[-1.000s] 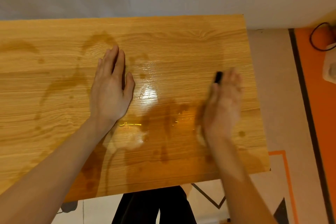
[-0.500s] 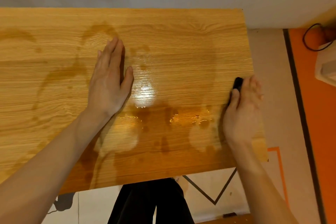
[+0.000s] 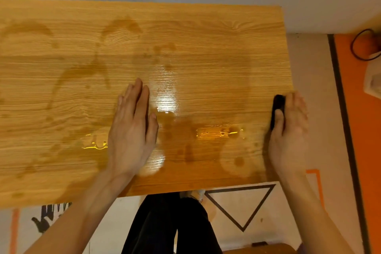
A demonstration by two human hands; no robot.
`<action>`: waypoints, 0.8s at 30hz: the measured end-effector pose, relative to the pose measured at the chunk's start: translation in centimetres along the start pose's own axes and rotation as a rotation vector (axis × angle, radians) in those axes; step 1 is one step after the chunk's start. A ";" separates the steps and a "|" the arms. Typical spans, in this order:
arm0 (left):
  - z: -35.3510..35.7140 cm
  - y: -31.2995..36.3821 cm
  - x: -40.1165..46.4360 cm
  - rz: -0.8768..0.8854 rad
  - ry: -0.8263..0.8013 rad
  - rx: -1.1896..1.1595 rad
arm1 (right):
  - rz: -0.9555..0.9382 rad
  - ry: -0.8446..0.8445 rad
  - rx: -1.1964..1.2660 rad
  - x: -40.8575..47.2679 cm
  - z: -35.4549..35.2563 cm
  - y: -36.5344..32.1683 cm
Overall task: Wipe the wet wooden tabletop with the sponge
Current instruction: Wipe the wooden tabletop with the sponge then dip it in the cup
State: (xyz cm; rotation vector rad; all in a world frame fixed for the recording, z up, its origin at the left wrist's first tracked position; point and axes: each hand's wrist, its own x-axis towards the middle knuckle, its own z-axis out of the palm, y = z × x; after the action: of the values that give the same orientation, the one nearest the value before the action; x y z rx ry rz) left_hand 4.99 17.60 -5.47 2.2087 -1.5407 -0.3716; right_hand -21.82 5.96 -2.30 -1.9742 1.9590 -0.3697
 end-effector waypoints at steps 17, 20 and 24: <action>0.5 0.0 -0.1 0.008 0.054 0.018 | -0.578 -0.190 -0.016 -11.4 6.0 -6.3; 0.5 0.0 0.0 -0.002 0.043 0.033 | -0.550 -0.189 -0.052 -5.6 7.3 -10.6; 0.4 0.1 0.1 -0.016 0.034 0.046 | -0.470 -0.197 -0.070 -3.2 8.5 -12.7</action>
State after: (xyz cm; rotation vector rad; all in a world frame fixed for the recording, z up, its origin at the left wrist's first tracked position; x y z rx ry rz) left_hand 4.78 17.43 -5.81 2.2514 -1.5297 -0.3049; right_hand -6.80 9.53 -4.65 -2.4078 1.3966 -0.2069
